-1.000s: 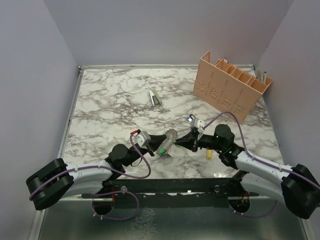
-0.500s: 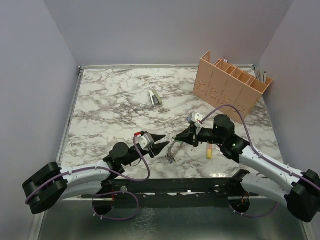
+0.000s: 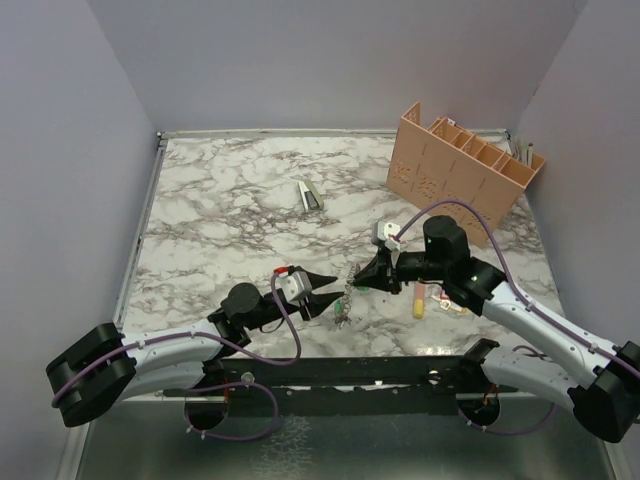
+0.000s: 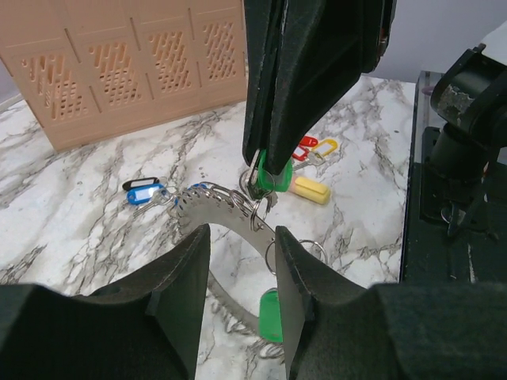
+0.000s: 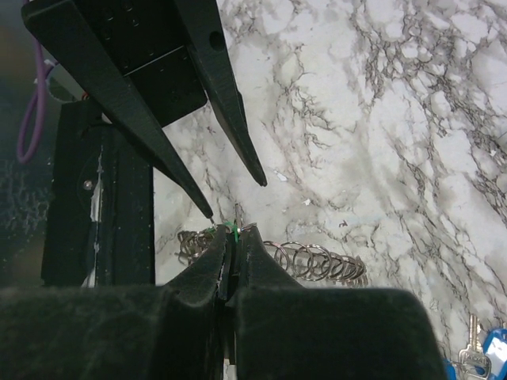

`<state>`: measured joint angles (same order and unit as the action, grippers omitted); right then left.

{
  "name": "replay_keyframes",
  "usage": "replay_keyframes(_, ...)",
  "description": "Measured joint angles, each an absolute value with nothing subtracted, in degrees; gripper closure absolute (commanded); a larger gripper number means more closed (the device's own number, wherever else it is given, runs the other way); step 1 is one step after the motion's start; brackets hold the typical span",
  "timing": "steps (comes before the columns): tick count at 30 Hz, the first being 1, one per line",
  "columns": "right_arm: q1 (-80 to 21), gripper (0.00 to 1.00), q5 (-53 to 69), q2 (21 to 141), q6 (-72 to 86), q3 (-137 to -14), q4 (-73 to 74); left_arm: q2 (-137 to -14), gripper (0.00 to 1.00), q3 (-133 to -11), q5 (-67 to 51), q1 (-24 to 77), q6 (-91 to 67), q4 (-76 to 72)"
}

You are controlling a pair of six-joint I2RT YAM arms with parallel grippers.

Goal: Remove the keys from the keyring

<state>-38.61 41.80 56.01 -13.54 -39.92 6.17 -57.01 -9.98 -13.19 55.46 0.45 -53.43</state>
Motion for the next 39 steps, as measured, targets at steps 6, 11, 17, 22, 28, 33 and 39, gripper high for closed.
replay_keyframes(6,-38.61,0.99,43.62,56.05,-13.13,-39.92,6.68,-57.89,0.67,-10.83,-14.22,55.46,0.45,-53.39)
replay_keyframes(11,-38.61,0.99,44.99,56.27,-12.1,-39.92,6.5,-59.79,0.76,-11.68,-16.16,55.46,-0.51,-53.41)
replay_keyframes(17,-38.61,1.0,46.0,56.36,-10.83,-39.9,5.58,-62.0,0.97,-12.75,-19.0,55.46,-1.54,-53.45)
replay_keyframes(22,-38.61,0.99,45.65,56.21,-10.52,-39.88,5.8,-62.28,1.0,-12.84,-20.18,55.37,-1.76,-53.45)
replay_keyframes(28,-38.61,1.0,41.3,50.87,-9.85,-37.12,6.09,-61.1,1.0,-12.8,-20.01,55.35,-1.76,-53.3)
replay_keyframes(33,-38.61,1.0,39.57,46.15,-7.92,-33.69,5.61,-60.18,1.0,-12.8,-19.68,55.35,-1.87,-53.3)
replay_keyframes(39,-38.61,1.0,39.31,44.25,-6.02,-30.76,4.86,-59.88,1.0,-12.73,-19.68,55.35,-2.37,-53.17)
